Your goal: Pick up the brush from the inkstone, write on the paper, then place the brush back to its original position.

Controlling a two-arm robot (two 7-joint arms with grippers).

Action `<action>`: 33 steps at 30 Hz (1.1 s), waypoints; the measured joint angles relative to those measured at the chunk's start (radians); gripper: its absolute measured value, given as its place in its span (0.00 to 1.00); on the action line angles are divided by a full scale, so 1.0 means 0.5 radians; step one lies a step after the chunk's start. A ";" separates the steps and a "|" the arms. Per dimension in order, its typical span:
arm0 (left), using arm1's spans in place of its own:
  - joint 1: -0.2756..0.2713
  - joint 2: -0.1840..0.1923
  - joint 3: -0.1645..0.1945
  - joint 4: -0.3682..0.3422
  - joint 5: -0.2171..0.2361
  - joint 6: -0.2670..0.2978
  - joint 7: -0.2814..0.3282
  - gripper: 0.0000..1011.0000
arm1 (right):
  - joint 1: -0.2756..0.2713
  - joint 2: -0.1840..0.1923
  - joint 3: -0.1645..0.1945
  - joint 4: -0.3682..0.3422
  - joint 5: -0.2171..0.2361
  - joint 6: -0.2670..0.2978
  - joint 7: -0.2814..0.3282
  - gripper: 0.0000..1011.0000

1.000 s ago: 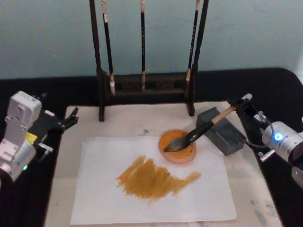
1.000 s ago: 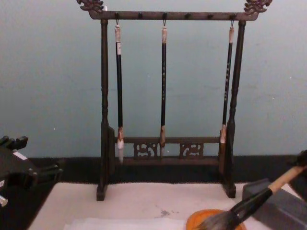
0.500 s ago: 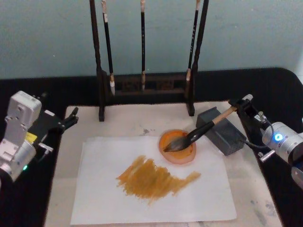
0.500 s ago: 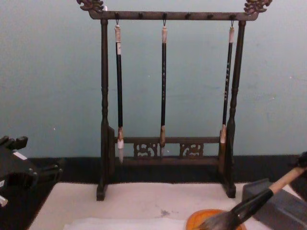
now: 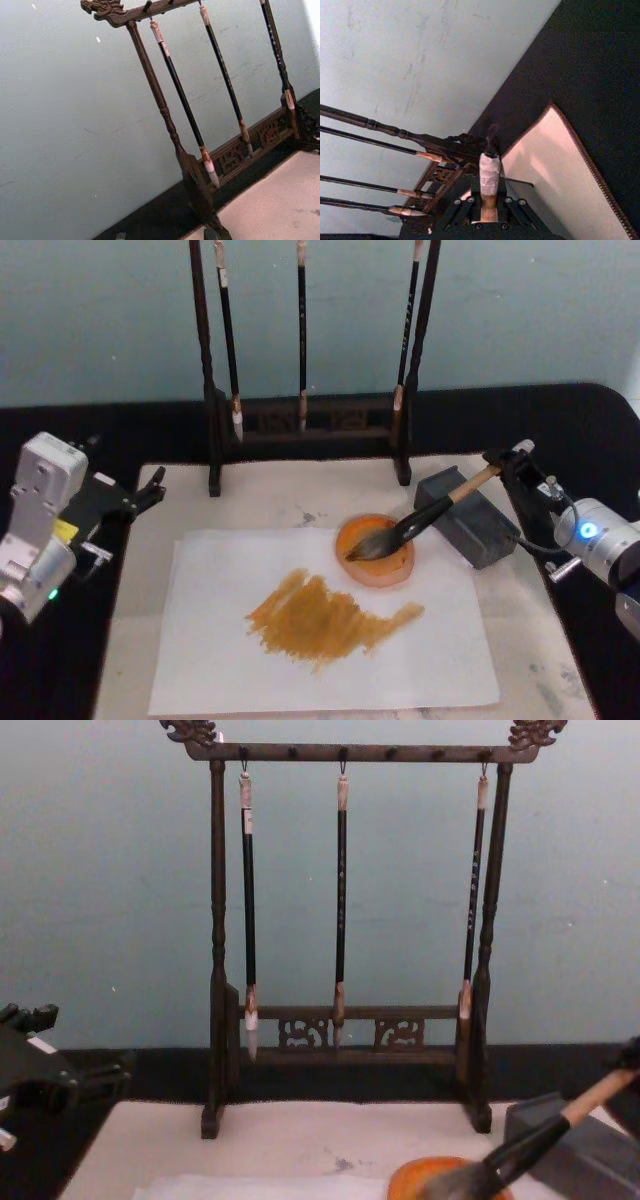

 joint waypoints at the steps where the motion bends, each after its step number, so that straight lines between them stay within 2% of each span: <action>1: 0.000 0.000 0.000 0.000 0.000 0.000 0.000 1.00 | 0.000 0.000 0.000 0.000 0.000 0.000 0.000 0.17; 6: 0.000 0.000 0.000 0.000 0.000 0.000 0.000 1.00 | -0.001 -0.001 0.002 -0.001 0.000 0.001 0.000 0.31; 14: 0.000 0.000 0.000 0.000 0.000 0.000 0.000 1.00 | -0.002 -0.002 0.003 -0.002 0.000 0.002 0.000 0.60; 16: 0.000 0.000 0.000 0.000 0.000 0.000 0.000 1.00 | -0.002 -0.002 0.003 -0.003 0.000 0.003 0.000 0.64; 17: 0.000 0.000 0.000 0.000 0.000 0.000 0.000 1.00 | -0.002 -0.002 0.003 -0.003 0.000 0.003 0.000 0.69; 20: 0.000 0.000 0.000 0.000 0.000 0.000 0.000 1.00 | -0.002 -0.002 0.003 -0.003 0.000 0.003 0.000 0.79; 23: 0.000 0.000 0.000 0.000 0.000 0.000 0.000 1.00 | -0.002 -0.002 0.003 -0.003 -0.001 0.004 0.000 0.84; 24: 0.000 0.000 0.000 0.000 0.000 0.000 0.000 1.00 | -0.002 -0.002 0.003 -0.003 -0.001 0.004 0.000 0.89; 29: 0.000 0.000 0.000 0.000 0.000 0.000 0.000 1.00 | -0.002 -0.002 0.003 -0.003 -0.001 0.004 0.000 0.99; 33: 0.000 0.000 0.000 0.000 0.000 0.000 0.000 1.00 | -0.002 -0.002 0.003 -0.003 -0.002 0.004 0.000 0.99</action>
